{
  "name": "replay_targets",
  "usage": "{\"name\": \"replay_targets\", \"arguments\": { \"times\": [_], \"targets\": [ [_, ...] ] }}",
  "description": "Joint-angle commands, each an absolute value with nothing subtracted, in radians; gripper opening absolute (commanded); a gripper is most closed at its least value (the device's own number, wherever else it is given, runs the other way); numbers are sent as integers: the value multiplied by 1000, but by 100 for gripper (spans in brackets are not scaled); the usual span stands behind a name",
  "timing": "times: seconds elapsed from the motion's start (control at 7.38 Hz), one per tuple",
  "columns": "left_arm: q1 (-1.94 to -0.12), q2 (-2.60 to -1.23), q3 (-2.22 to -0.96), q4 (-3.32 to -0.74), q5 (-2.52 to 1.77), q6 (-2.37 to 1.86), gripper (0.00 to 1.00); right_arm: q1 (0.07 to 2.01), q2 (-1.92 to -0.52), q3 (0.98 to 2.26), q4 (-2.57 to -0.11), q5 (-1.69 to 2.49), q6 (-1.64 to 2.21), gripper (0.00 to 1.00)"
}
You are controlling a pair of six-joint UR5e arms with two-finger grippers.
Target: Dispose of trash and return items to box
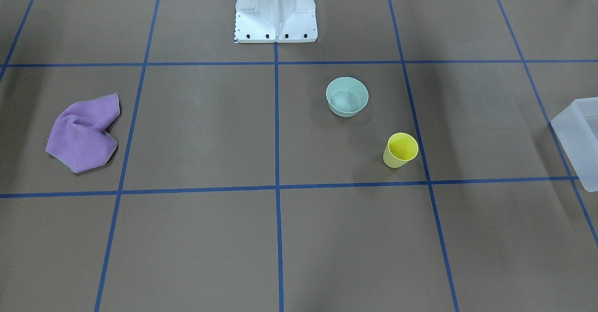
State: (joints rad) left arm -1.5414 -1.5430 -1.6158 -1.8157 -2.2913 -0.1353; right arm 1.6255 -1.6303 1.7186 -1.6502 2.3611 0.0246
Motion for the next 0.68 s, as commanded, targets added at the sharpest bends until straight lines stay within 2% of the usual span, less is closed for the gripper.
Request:
{"name": "replay_targets", "arguments": {
  "times": [0.0,0.27,0.54],
  "targets": [
    [-1540,-1545,-1620,-1812,-2325,-137,99,1624,-1625,1721,-1657,2370,26,100],
    [-1540,-1555,-1629,-1807,-2368,-194,99,1608,-1615,1726,-1649,2356,11,100],
    [-1504,-1581,-1678,-1812,-2370,-427,99,1606,-1617,1733,-1649,2365,6,100]
  ]
}}
